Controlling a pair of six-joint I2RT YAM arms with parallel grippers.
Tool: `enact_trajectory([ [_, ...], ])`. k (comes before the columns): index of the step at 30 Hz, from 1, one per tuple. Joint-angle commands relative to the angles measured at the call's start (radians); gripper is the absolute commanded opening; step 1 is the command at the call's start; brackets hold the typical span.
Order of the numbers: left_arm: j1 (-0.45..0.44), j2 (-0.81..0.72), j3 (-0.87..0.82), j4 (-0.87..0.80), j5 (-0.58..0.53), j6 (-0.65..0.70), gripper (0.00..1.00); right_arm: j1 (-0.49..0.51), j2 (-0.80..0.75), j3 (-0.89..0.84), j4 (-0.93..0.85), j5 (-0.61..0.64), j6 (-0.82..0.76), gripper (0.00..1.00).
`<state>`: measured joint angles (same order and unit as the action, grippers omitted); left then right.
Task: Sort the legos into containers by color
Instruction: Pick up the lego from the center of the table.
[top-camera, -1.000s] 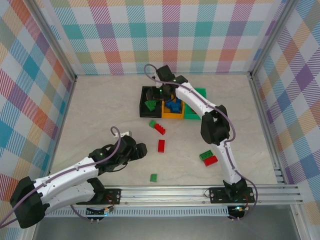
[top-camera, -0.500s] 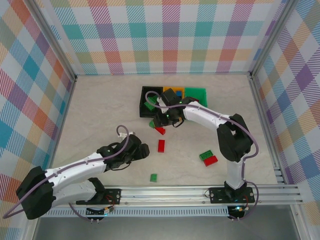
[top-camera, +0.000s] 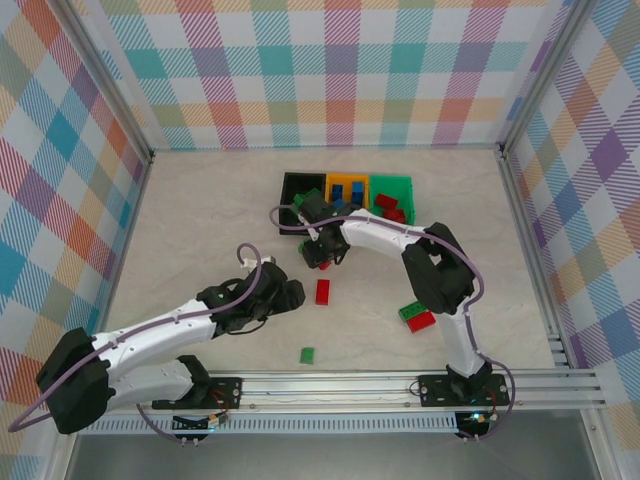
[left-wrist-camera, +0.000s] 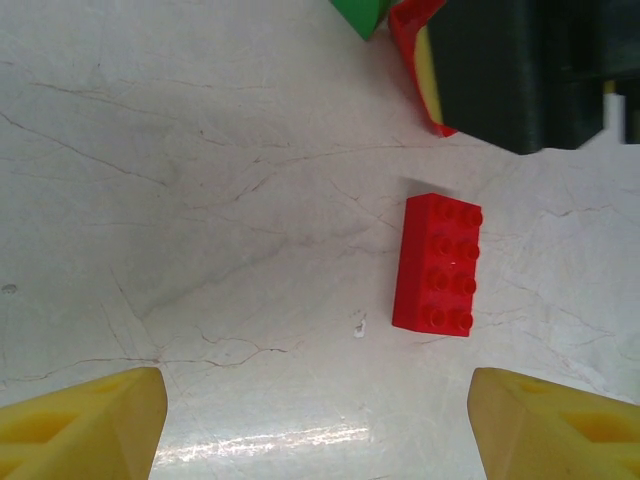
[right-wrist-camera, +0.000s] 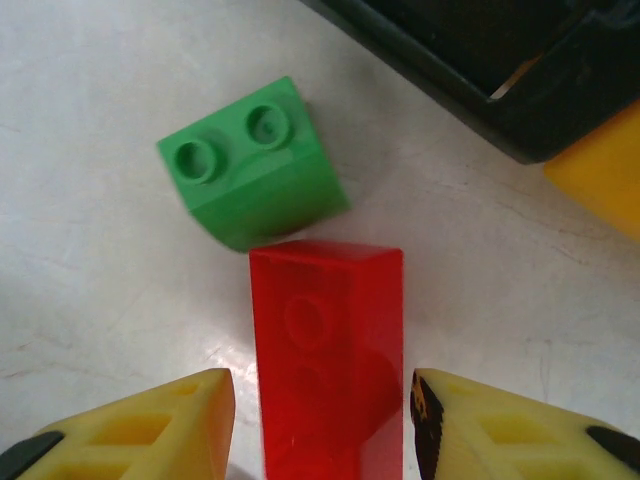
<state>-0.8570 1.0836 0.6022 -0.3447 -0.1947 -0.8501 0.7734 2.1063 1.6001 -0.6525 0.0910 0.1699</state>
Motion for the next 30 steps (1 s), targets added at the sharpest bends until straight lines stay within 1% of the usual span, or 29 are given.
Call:
enact_trajectory([
  [1, -0.01, -0.049, -0.029, -0.036, -0.018, -0.023, 0.79, -0.004, 0.032, 0.028, -0.036, 0.014, -0.014, 0.5],
  [4, -0.01, -0.076, -0.036, -0.062, -0.037, -0.033, 0.79, -0.001, 0.05, 0.038, -0.037, -0.005, -0.01, 0.48],
  [6, -0.011, -0.092, -0.044, -0.063, -0.04, -0.039, 0.79, -0.002, 0.046, 0.024, -0.026, -0.02, -0.003, 0.44],
  [11, -0.011, -0.093, -0.046, -0.068, -0.048, -0.038, 0.79, -0.003, 0.032, -0.003, -0.009, -0.025, 0.001, 0.29],
  [16, -0.01, -0.064, -0.044, -0.033, -0.024, -0.035, 0.79, -0.002, -0.012, -0.068, 0.015, -0.029, 0.018, 0.27],
  [24, -0.022, -0.033, -0.039, 0.003, -0.008, -0.04, 0.79, -0.002, -0.166, -0.297, 0.122, -0.083, 0.121, 0.28],
  [30, -0.027, 0.001, -0.03, 0.022, 0.0, -0.037, 0.79, -0.005, -0.305, -0.413, 0.15, -0.02, 0.164, 0.28],
])
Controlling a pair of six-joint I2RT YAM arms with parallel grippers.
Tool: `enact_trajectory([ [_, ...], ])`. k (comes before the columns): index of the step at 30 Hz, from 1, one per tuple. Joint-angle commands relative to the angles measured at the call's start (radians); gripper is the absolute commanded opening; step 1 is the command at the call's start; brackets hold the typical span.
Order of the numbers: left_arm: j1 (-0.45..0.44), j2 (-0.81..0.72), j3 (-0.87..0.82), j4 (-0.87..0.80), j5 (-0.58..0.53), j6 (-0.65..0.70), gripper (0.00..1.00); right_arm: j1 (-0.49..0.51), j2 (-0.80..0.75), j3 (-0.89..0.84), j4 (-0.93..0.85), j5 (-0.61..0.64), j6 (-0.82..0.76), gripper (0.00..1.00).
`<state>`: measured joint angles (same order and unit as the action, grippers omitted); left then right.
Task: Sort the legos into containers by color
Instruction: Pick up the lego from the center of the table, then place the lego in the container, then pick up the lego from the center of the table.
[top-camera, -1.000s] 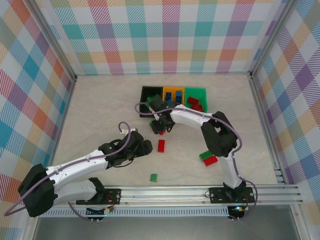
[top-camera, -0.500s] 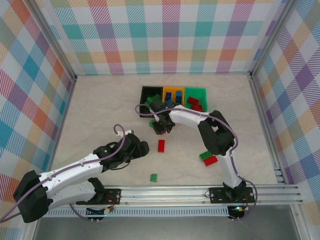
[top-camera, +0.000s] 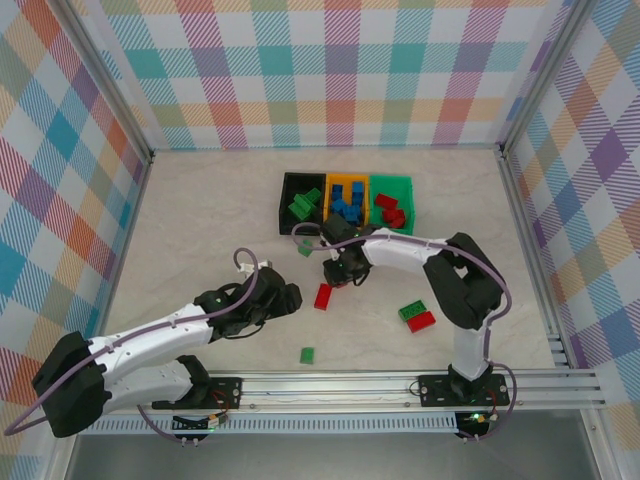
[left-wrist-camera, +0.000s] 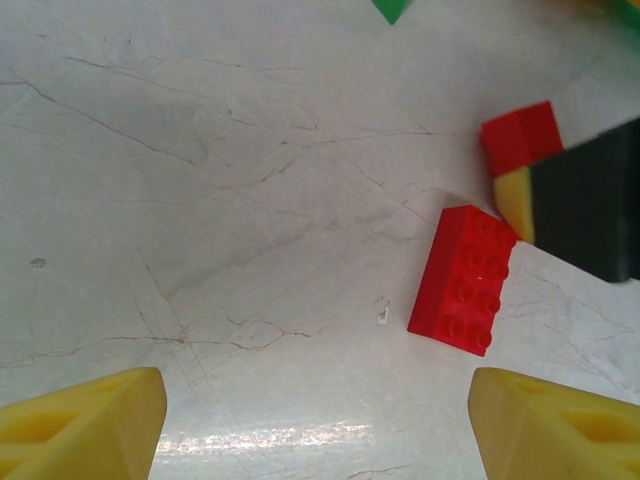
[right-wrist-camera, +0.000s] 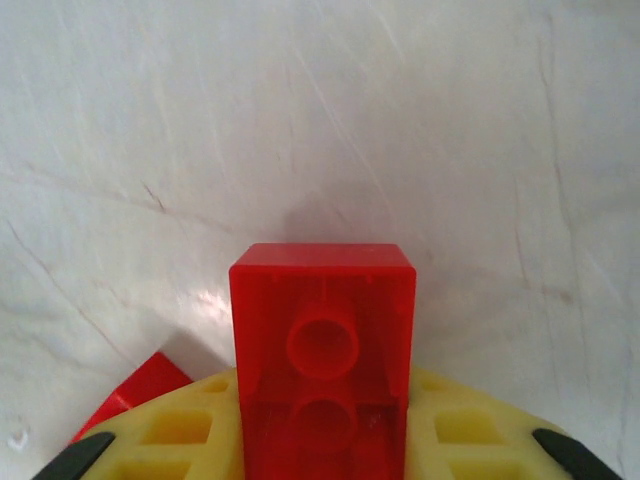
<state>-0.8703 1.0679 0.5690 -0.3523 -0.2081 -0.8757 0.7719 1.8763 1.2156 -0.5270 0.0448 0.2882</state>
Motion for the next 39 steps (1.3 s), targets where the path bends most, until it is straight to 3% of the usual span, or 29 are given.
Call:
enact_trajectory([
  [1, -0.016, 0.023, 0.005, 0.035, 0.017, -0.012, 0.79, -0.006, -0.095, -0.04, 0.025, 0.039, 0.051, 0.28],
  [8, -0.038, 0.074, 0.029, 0.065, 0.023, -0.017, 0.79, -0.098, -0.254, -0.103, 0.068, 0.058, 0.072, 0.28],
  [12, -0.052, 0.114, 0.058, 0.066, 0.036, -0.002, 0.79, -0.215, -0.314, -0.1, 0.09, 0.041, 0.073, 0.28],
  [17, -0.071, 0.177, 0.106, 0.098, 0.062, 0.01, 0.8, -0.371, -0.306, -0.036, 0.094, -0.024, 0.068, 0.29],
  [21, -0.088, 0.245, 0.144, 0.103, 0.068, 0.021, 0.8, -0.444, -0.211, 0.077, 0.082, -0.072, 0.047, 0.32],
  [25, -0.096, 0.326, 0.198, 0.102, 0.111, 0.015, 0.8, -0.479, -0.084, 0.214, 0.07, -0.1, 0.04, 0.52],
  [29, -0.119, 0.388, 0.266, 0.043, 0.107, 0.024, 0.81, -0.483, -0.016, 0.3, 0.032, -0.137, 0.033, 0.57],
  [35, -0.125, 0.437, 0.313, -0.007, 0.11, 0.039, 0.81, -0.475, -0.155, 0.09, 0.134, -0.197, 0.05, 0.58],
  [39, -0.125, 0.462, 0.369, -0.118, 0.04, 0.064, 0.81, -0.473, -0.294, -0.093, 0.179, -0.211, 0.042, 0.59],
])
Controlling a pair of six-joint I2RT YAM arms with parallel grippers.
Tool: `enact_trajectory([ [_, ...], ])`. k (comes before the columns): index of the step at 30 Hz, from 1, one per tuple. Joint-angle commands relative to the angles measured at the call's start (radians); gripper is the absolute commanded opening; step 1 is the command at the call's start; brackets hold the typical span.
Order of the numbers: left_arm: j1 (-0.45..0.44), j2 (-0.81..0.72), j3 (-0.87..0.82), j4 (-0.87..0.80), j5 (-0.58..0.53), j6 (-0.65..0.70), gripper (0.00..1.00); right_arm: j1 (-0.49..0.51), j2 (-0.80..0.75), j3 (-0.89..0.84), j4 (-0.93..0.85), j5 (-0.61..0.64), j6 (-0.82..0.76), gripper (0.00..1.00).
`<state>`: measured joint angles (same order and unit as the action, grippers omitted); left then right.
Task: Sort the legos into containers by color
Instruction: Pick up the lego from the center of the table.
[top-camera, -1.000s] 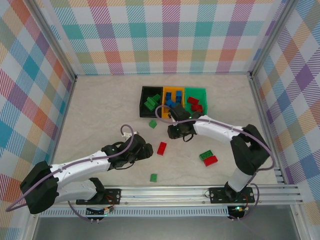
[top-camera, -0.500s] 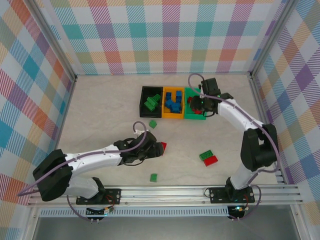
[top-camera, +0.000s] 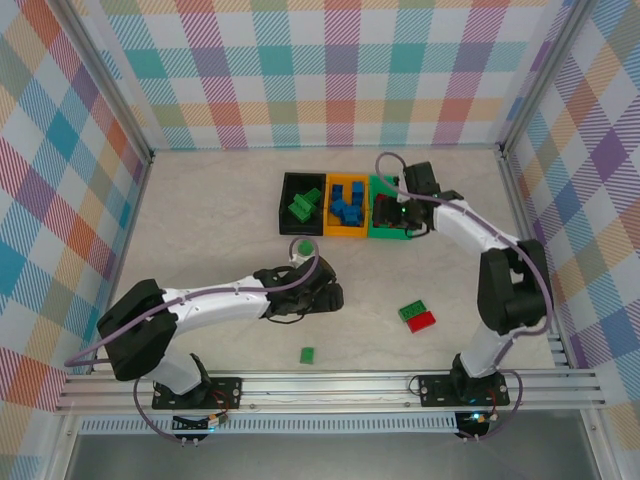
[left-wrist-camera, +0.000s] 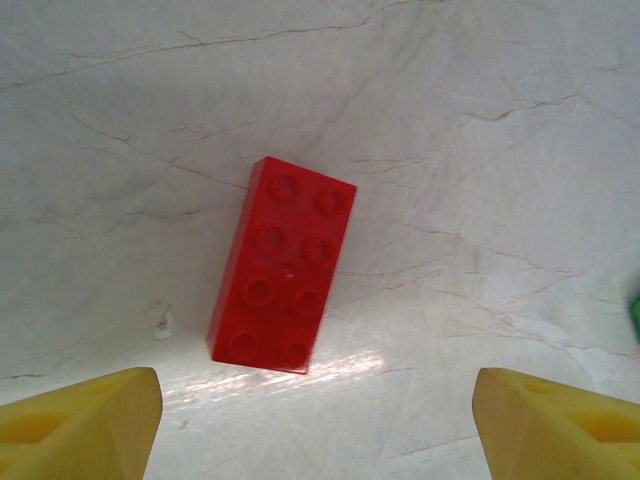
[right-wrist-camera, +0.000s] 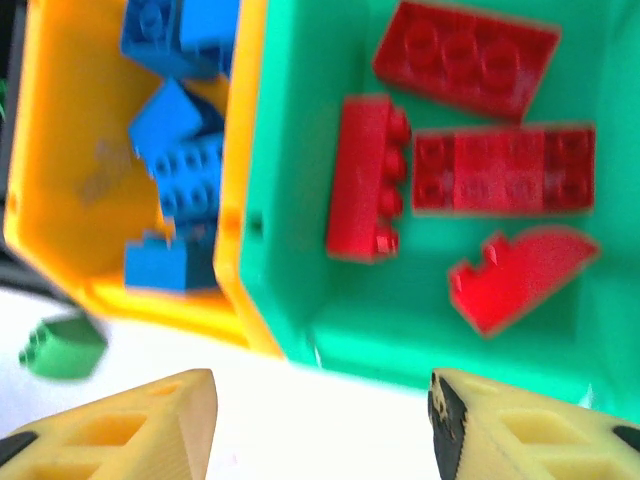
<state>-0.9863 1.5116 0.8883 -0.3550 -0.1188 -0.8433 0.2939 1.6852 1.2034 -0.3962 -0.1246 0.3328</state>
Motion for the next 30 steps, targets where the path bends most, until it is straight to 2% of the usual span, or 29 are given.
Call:
enact_trajectory([
  [1, -0.009, 0.018, 0.058, -0.14, -0.068, 0.032, 0.81, 0.006, -0.136, -0.12, 0.052, -0.041, -0.004, 0.59],
  [7, 0.0, 0.055, 0.138, -0.22, -0.128, 0.094, 0.79, 0.005, -0.331, -0.354, 0.061, 0.022, -0.036, 0.59],
  [12, 0.007, 0.178, 0.232, -0.241, -0.057, 0.168, 0.77, 0.004, -0.486, -0.487, 0.061, 0.112, 0.01, 0.62],
  [15, 0.012, 0.279, 0.316, -0.323, -0.051, 0.203, 0.74, 0.002, -0.52, -0.539, 0.061, 0.164, 0.024, 0.63],
  [18, 0.016, 0.314, 0.349, -0.358, -0.058, 0.235, 0.74, 0.002, -0.533, -0.567, 0.041, 0.182, 0.029, 0.63],
  [23, 0.048, 0.321, 0.333, -0.345, -0.026, 0.256, 0.73, 0.001, -0.583, -0.659, 0.128, 0.157, 0.066, 0.63],
  [30, 0.067, 0.348, 0.298, -0.26, 0.075, 0.237, 0.69, 0.001, -0.607, -0.689, 0.159, 0.169, 0.075, 0.63],
])
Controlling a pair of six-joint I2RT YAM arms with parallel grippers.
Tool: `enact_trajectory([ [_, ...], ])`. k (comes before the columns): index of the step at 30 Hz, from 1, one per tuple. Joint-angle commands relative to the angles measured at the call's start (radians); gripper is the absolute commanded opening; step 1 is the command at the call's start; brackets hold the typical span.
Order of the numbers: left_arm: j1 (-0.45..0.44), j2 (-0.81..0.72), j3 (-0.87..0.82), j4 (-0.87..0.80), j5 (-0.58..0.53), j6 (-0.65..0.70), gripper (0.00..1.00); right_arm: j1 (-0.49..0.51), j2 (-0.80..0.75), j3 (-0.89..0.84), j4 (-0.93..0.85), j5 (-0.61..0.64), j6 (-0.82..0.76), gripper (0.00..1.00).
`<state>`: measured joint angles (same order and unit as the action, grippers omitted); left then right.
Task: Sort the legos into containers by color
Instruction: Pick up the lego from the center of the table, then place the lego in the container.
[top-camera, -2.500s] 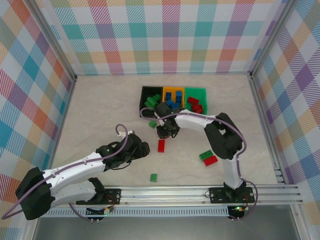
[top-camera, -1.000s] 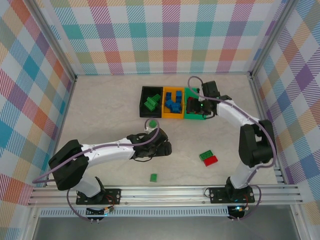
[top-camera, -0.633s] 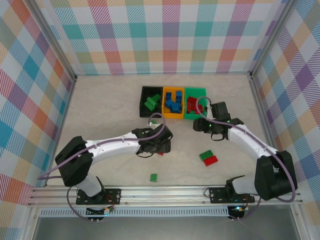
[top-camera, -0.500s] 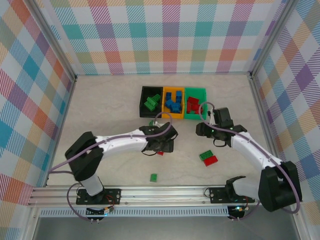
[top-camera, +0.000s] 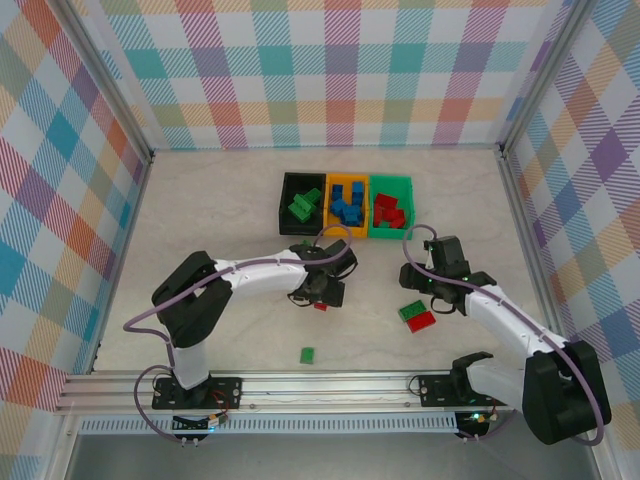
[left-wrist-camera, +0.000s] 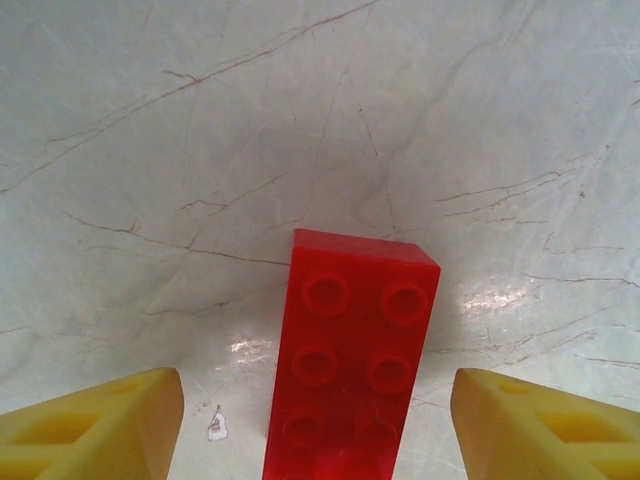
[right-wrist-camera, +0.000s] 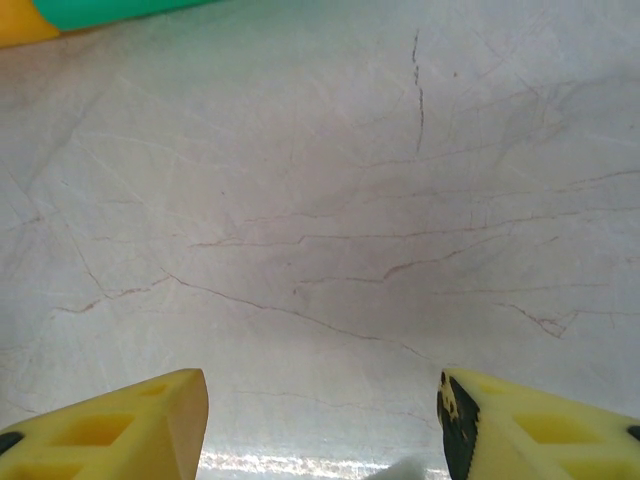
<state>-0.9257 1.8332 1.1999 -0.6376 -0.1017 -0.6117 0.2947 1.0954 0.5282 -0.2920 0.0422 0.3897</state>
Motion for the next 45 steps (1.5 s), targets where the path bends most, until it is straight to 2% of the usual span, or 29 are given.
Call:
enact_trajectory([
  [1, 0.007, 0.034, -0.009, 0.022, 0.063, 0.002, 0.69, -0.001, -0.013, -0.012, 0.054, -0.002, 0.017, 0.63],
  [3, 0.007, 0.045, -0.003, 0.025, 0.07, -0.001, 0.64, 0.0, -0.007, -0.011, 0.055, -0.007, 0.017, 0.63],
  [6, 0.007, 0.052, 0.005, 0.029, 0.08, -0.001, 0.44, -0.001, -0.006, -0.014, 0.06, -0.003, 0.018, 0.63],
  [8, 0.006, 0.05, 0.01, 0.024, 0.069, -0.002, 0.37, 0.0, -0.003, -0.016, 0.062, -0.003, 0.018, 0.63],
  [16, 0.006, 0.013, 0.026, 0.011, 0.046, -0.014, 0.36, 0.0, 0.0, -0.019, 0.073, -0.002, 0.018, 0.63],
  [25, 0.005, 0.007, 0.129, 0.001, 0.013, -0.013, 0.36, 0.0, 0.048, -0.002, 0.077, -0.011, 0.014, 0.63],
  [31, 0.007, 0.046, 0.315, -0.026, -0.01, 0.04, 0.36, 0.0, 0.026, -0.013, 0.082, -0.004, 0.015, 0.63],
  [40, 0.051, 0.253, 0.693, -0.055, 0.003, 0.111, 0.37, 0.0, -0.007, -0.029, 0.086, 0.005, 0.018, 0.63],
  [43, 0.09, 0.314, 0.777, 0.003, 0.054, 0.088, 0.37, 0.0, -0.038, -0.041, 0.091, 0.011, 0.021, 0.63],
  [45, 0.118, 0.347, 0.797, 0.099, 0.144, 0.062, 0.37, 0.0, -0.063, -0.049, 0.088, 0.019, 0.024, 0.63],
])
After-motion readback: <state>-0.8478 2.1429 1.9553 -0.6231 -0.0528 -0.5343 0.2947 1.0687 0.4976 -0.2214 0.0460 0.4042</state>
